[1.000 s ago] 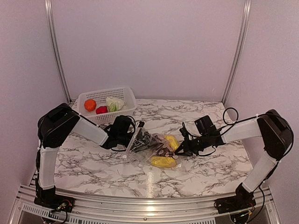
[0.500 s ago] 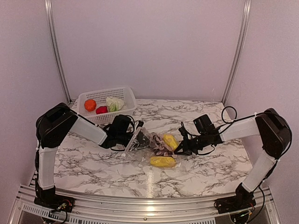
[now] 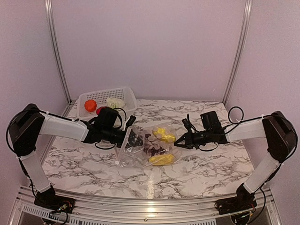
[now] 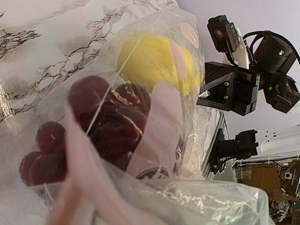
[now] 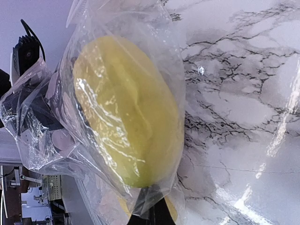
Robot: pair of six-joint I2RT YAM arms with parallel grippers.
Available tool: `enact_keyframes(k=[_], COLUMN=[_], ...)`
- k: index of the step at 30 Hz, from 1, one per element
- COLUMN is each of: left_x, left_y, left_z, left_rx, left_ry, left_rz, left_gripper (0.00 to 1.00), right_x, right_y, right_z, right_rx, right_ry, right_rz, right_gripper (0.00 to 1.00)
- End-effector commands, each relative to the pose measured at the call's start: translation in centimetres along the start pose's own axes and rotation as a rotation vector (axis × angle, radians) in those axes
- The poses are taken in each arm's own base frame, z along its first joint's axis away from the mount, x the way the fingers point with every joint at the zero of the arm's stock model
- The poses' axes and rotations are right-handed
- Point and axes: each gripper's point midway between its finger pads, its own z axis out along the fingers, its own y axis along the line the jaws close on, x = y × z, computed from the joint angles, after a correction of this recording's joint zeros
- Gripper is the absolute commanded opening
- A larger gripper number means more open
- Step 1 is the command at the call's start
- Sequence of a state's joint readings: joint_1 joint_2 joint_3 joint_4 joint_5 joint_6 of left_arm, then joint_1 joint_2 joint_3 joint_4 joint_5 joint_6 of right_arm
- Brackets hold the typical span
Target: Open the zip-top bag and remove the fake food
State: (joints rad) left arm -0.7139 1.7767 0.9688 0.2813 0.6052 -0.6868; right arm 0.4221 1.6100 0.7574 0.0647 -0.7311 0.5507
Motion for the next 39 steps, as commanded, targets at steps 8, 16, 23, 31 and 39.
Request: enact_keyframes(k=[8,16,23,31,39], left_x=[2.6,1.4,-0.7,-0.5,2.5], left_y=[5.2,4.8,4.1,4.3,2.6], left_z=[-2.5,2.5,3.4,5.3,6.1], left_rx=[-0.168,-0.162,-0.128,-0.078,-0.028], left_ry=[0.076,0.106,0.008,-0.056,-0.038], left_rz=[-0.032,0.031,0.011,-0.043,0.057], left_gripper=[0.0,0.09,0.56,0.65,0.67], right_x=[-0.4,1.0,1.6,1.5,1.9], right_y=[-4.3,-4.3,-3.2,-2.8,-2.8], right_z=[-0.9,0.1,1.4,1.5,1.4], right_rx=[0.126,0.12,0.115,0.113,0.103], right_ry=[-0.046,-0.008,0.021,0.017,0.012], right_rz=[0.096,0.11,0.084,0.086,0.113], right_gripper=[0.0,0.0,0.0,0.0,0.0])
